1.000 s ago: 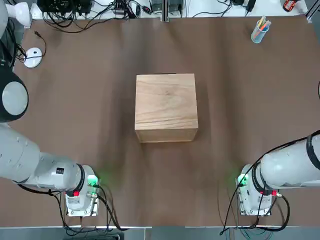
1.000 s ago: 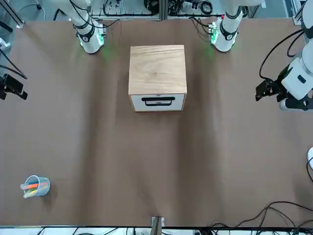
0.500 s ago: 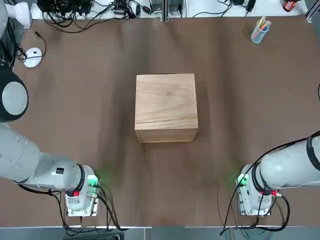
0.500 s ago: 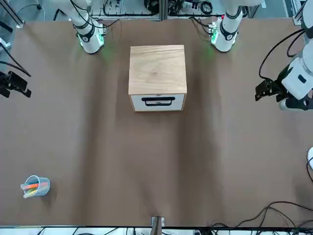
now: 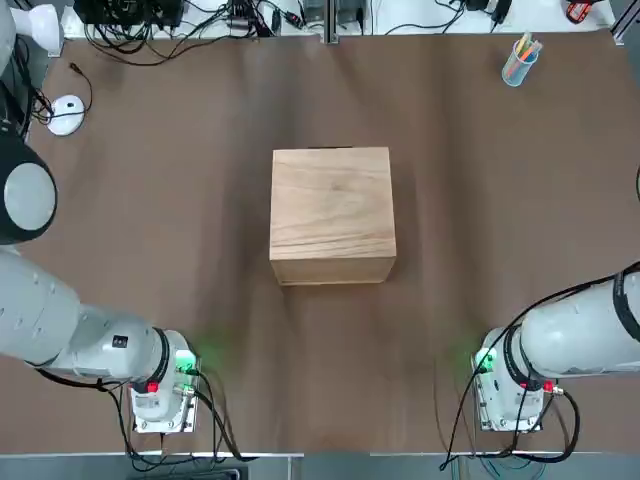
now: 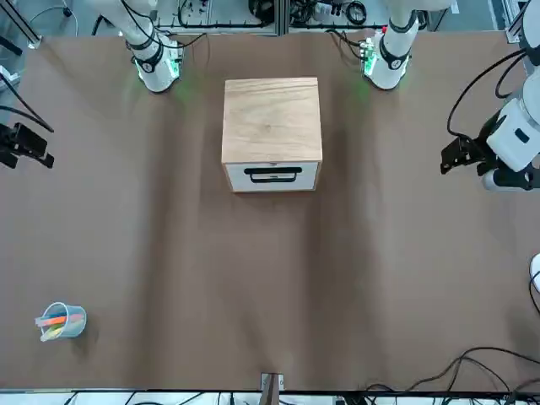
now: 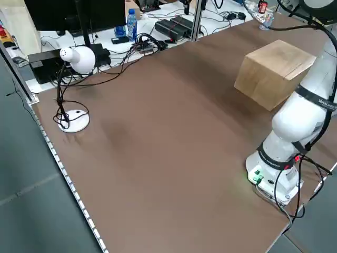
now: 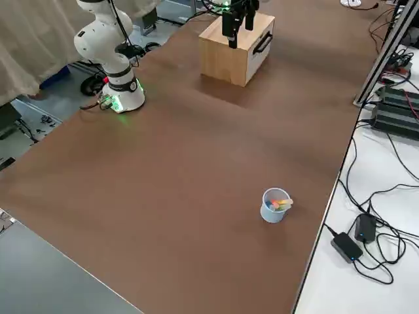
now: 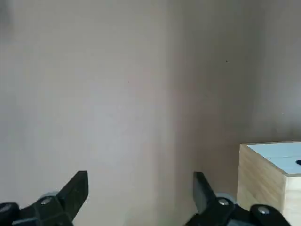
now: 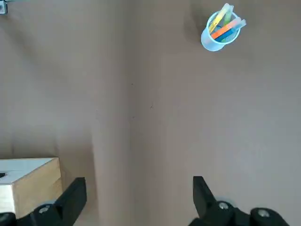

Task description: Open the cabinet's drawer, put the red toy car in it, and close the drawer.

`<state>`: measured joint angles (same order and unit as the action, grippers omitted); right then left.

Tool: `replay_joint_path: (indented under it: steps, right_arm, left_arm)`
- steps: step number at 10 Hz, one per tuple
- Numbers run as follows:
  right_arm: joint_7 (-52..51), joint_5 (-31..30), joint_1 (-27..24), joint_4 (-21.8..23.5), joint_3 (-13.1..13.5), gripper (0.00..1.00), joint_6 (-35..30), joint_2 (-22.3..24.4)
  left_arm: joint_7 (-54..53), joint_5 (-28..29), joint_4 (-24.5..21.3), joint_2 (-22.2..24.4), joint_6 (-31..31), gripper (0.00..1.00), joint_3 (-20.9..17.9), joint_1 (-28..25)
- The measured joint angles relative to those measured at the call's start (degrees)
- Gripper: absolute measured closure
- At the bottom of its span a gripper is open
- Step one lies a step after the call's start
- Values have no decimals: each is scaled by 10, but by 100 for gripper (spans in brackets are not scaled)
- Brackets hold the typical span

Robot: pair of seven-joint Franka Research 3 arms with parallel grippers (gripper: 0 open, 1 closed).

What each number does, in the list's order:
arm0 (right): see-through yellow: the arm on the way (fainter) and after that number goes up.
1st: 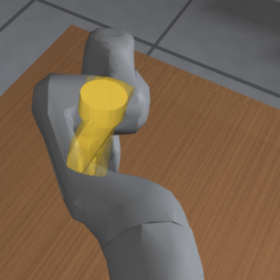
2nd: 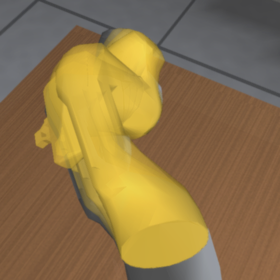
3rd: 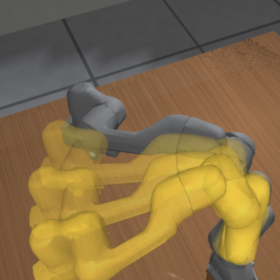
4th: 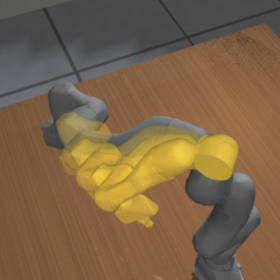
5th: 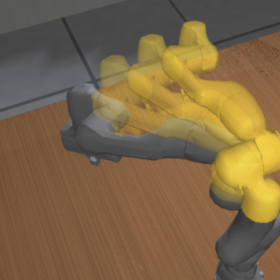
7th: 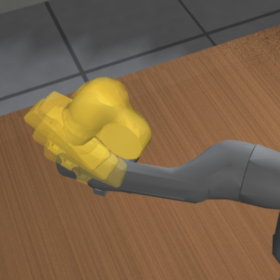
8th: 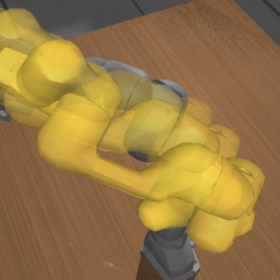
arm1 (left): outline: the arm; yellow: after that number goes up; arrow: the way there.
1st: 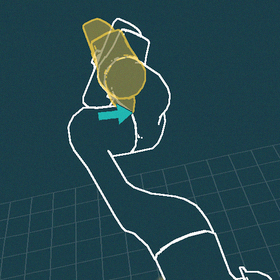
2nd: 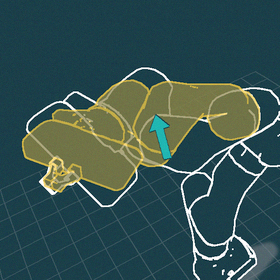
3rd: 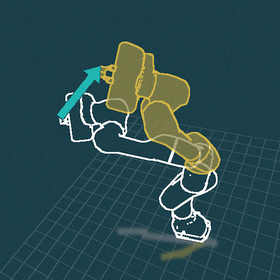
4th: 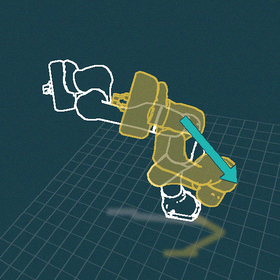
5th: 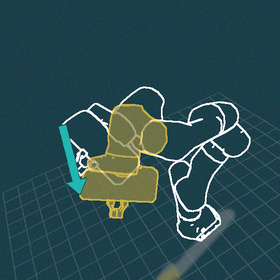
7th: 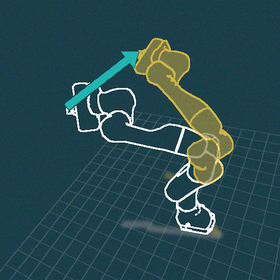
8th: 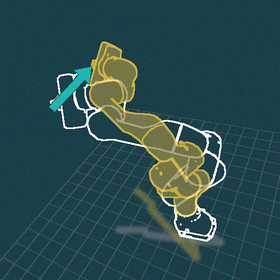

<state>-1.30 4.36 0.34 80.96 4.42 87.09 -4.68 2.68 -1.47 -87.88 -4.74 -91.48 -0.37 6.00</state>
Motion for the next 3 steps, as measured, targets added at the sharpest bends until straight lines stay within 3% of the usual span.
replay_joint_path:
  steps: [3]
  right_arm:
    - [0,0,0,1,0,0,0,0]
  left_arm:
    - [-2,0,1,0,-1,2,-2,0]
